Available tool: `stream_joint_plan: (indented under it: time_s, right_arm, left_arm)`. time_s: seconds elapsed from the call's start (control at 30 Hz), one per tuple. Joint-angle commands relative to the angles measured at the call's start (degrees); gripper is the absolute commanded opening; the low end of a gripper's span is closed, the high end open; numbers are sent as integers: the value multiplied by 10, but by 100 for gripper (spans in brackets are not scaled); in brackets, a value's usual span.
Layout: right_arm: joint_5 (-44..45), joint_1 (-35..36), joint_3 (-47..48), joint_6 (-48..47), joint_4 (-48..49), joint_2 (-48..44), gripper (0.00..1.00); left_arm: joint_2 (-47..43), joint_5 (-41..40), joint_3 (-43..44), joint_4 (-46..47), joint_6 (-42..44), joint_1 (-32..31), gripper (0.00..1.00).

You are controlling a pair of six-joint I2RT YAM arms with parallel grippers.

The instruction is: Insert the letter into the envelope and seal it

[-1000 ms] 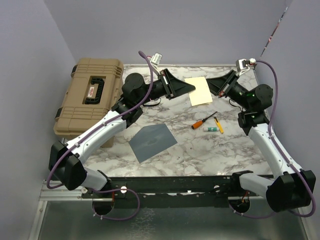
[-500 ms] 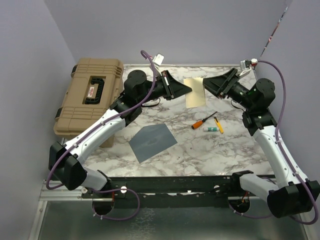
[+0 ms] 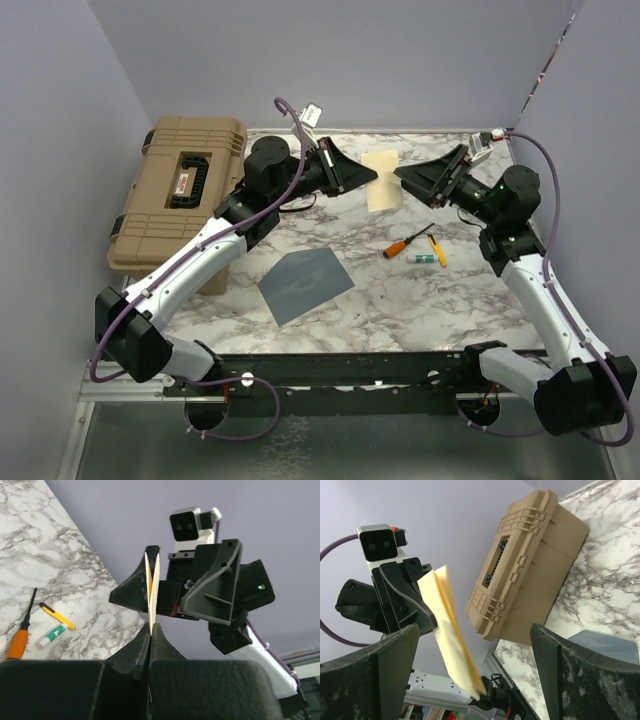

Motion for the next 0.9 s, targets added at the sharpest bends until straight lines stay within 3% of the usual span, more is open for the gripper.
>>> stream_joint_plan:
  time_s: [0.0, 0.2, 0.43, 0.47, 0.53, 0.6, 0.67, 0.77, 0.87]
  right_arm:
    - [-83, 6, -2, 42, 92, 34, 96]
    - [-128, 9, -9, 114, 209, 60, 72]
    - [-140, 10, -12, 147, 242, 65, 11]
    - [-141, 9, -12, 145, 241, 66, 3]
    - [-137, 10, -6, 122, 205, 64, 0]
    - [-118, 10, 15, 42, 98, 60, 0]
    - [-74, 10, 43, -60, -34, 62, 0]
    - [32, 10, 74, -188, -212, 76, 0]
    - [106, 10, 61, -237, -268, 92, 0]
  left_arm:
    - [-4, 44, 12, 50, -36, 3, 0]
    - [-1, 62, 5, 82, -51, 3, 0]
    - [-1, 39, 8, 54, -28, 3, 0]
    - [-1, 31, 10, 33, -17, 3, 3]
    - [-3, 12, 18, -3, 1, 3, 15]
    - [2, 5, 29, -37, 11, 3, 49]
    - [7, -13, 36, -88, 25, 2, 70]
    - [-1, -84, 29, -204, 65, 2, 85]
    - [-5, -175, 4, -336, 105, -1, 91]
